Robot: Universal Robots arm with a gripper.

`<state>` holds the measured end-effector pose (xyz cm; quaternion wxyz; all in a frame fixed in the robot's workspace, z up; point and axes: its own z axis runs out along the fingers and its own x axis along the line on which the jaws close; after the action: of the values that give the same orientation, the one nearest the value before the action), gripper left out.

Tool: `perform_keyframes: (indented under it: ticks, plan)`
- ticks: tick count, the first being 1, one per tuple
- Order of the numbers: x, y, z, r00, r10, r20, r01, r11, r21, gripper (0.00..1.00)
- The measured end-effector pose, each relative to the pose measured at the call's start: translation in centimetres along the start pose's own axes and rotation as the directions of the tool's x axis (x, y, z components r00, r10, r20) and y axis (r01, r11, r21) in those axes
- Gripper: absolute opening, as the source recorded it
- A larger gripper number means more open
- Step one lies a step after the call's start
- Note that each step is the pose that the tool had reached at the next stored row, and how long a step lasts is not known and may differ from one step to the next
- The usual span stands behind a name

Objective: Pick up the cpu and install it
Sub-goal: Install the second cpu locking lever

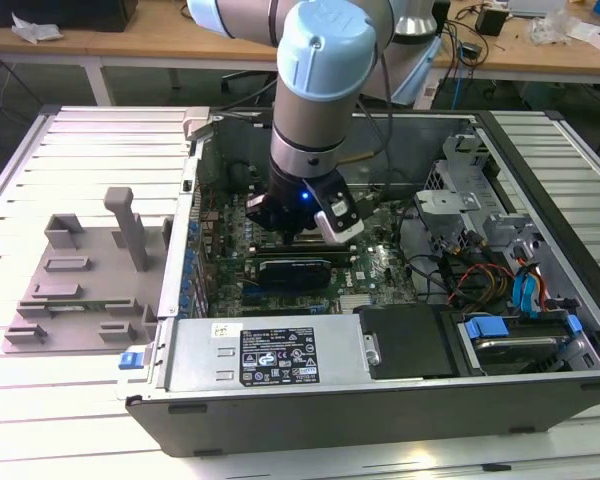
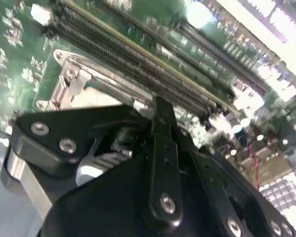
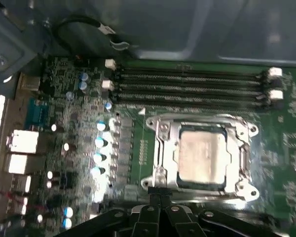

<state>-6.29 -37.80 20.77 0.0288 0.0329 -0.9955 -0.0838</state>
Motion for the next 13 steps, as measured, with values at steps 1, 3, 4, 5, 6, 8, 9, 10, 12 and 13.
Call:
perform_keyframes:
  ticks: [1, 3, 4, 5, 6, 8, 9, 10, 12, 13]
  plan:
    - [0.12, 0.14, 0.16, 1.0, 0.0, 0.0001, 0.0, 1.0, -0.0002, 0.11]
    - [0.57, 0.29, 0.48, 1.0, -0.001, -0.0003, 0.001, 1.0, 0.0005, 0.11]
    - [0.68, 0.31, 0.54, 1.0, -0.001, -0.0007, 0.001, 1.0, -0.0008, 0.11]
    - [0.67, 0.33, 0.63, 1.0, -0.001, -0.0004, 0.001, 1.0, -0.0021, 0.11]
    - [0.66, 0.34, 0.71, 1.0, -0.002, -0.0002, 0.002, 1.0, -0.0022, 0.11]
    - [0.63, 0.33, 0.9, 1.0, -0.002, 0.0008, 0.002, 1.0, -0.0028, 0.11]
    - [0.6, 0.33, 0.92, 1.0, -0.002, -0.0002, 0.002, 1.0, -0.0024, 0.11]
    - [0.58, 0.32, 0.94, 1.0, -0.002, -0.0005, 0.002, 1.0, -0.0021, 0.11]
    - [0.58, 0.33, 0.91, 1.0, -0.002, 0.0005, 0.002, 1.0, -0.0021, 0.11]
    - [0.57, 0.35, 0.83, 1.0, -0.003, 0.0024, 0.003, 1.0, -0.0027, 0.11]
